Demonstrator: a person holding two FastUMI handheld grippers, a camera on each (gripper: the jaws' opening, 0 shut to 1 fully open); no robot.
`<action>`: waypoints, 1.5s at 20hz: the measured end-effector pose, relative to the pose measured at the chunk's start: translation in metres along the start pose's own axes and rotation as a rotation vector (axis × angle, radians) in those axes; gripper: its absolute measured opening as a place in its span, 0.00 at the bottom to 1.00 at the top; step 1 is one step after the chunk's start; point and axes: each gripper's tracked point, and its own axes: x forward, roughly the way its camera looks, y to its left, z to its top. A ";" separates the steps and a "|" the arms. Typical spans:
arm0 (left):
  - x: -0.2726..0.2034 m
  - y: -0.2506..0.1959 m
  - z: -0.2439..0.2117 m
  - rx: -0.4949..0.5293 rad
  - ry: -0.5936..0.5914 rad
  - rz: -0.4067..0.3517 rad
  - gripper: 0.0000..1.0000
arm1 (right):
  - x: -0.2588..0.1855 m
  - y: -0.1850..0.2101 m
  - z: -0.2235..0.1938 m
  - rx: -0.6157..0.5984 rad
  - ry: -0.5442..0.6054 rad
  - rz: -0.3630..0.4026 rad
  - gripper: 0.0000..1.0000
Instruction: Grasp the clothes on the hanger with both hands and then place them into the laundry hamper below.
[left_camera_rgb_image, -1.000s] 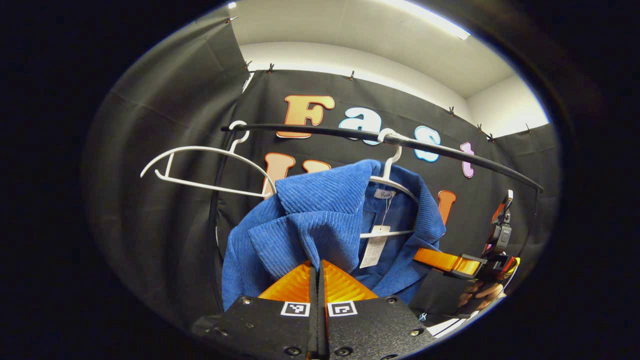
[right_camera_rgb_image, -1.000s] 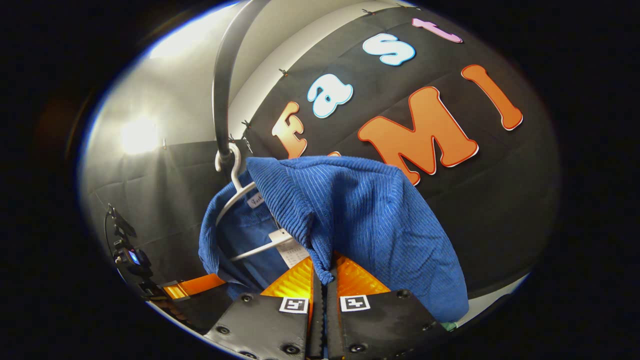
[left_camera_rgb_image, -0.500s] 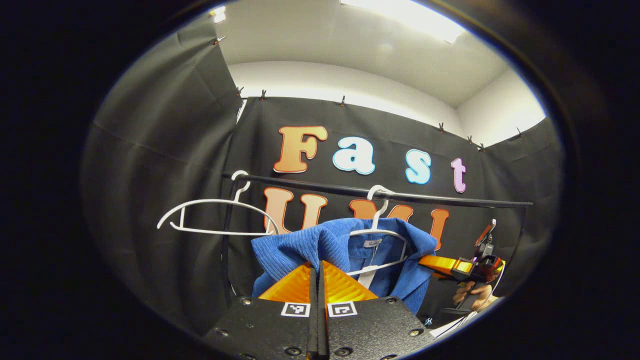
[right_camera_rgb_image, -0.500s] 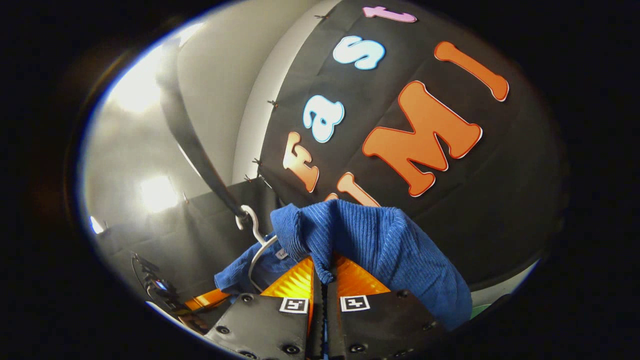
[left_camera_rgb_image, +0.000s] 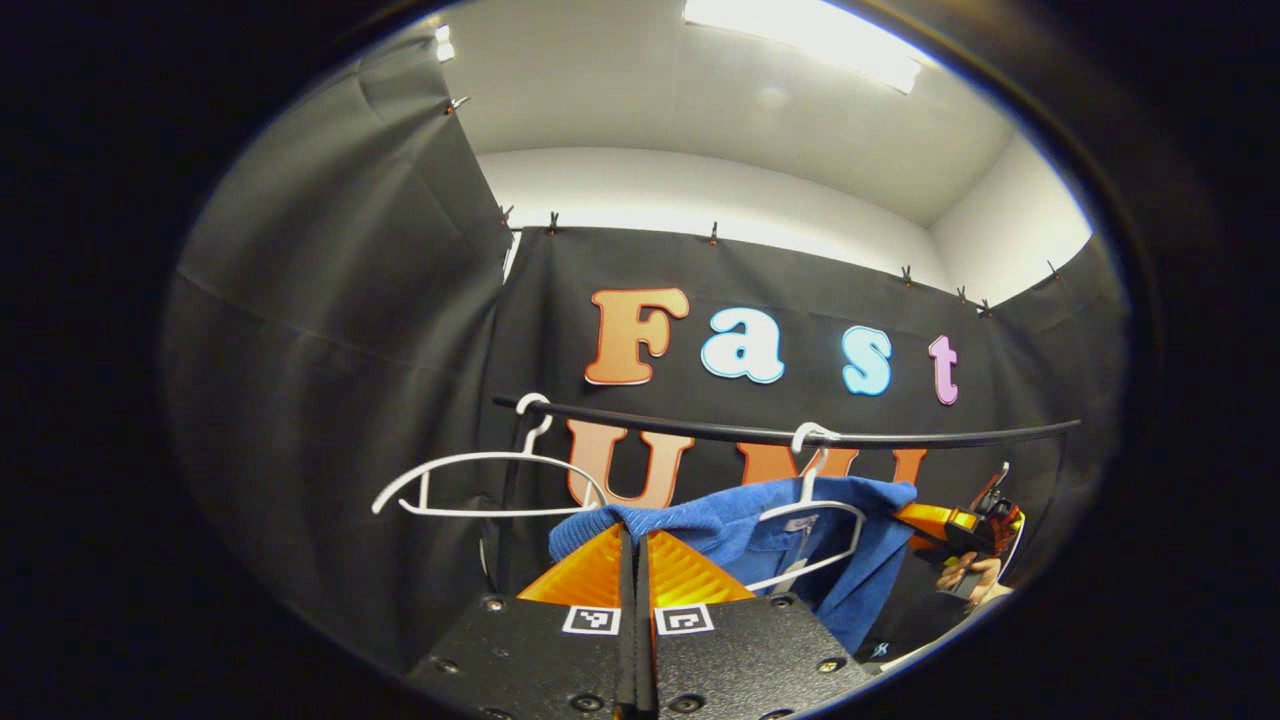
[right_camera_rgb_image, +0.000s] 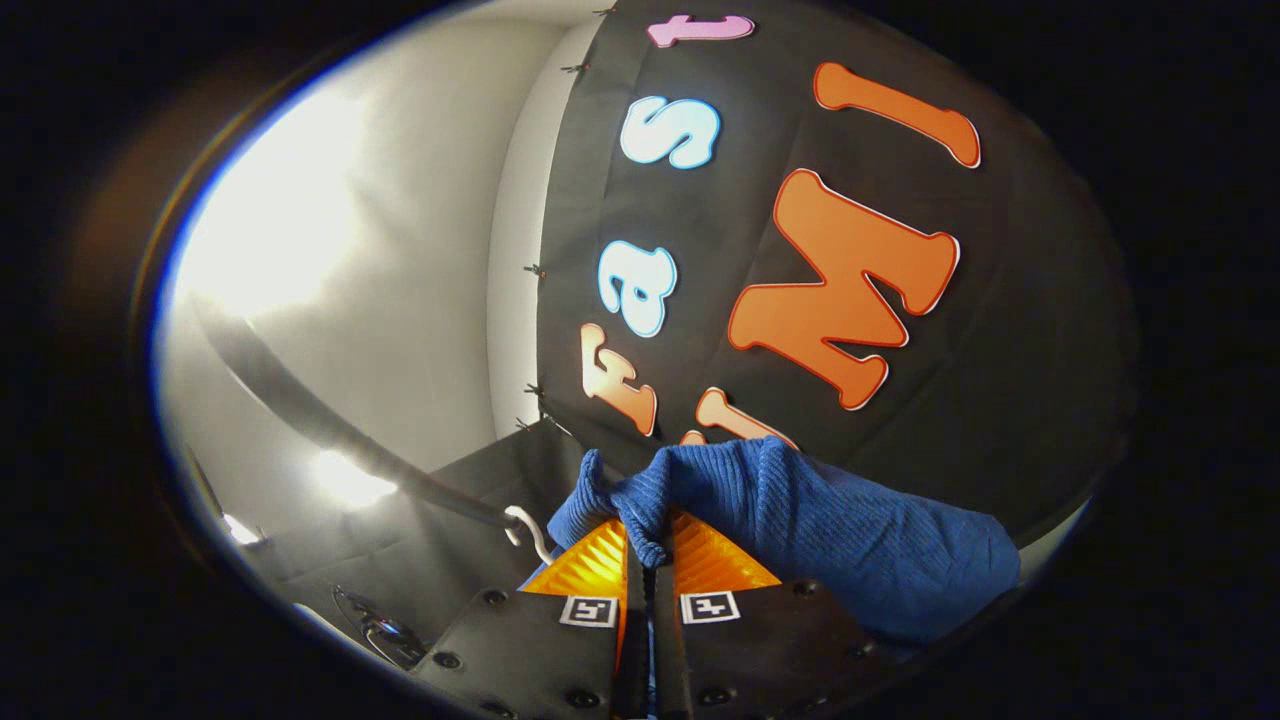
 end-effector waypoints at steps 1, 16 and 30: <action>0.002 0.002 0.004 -0.005 -0.008 -0.005 0.00 | 0.004 0.000 0.002 0.009 -0.001 0.005 0.10; 0.067 0.068 -0.054 -0.097 0.099 -0.061 0.00 | 0.029 -0.016 0.012 0.098 -0.029 -0.042 0.10; 0.071 0.041 -0.161 -0.176 0.240 -0.172 0.00 | 0.010 -0.093 0.031 0.072 -0.092 -0.297 0.10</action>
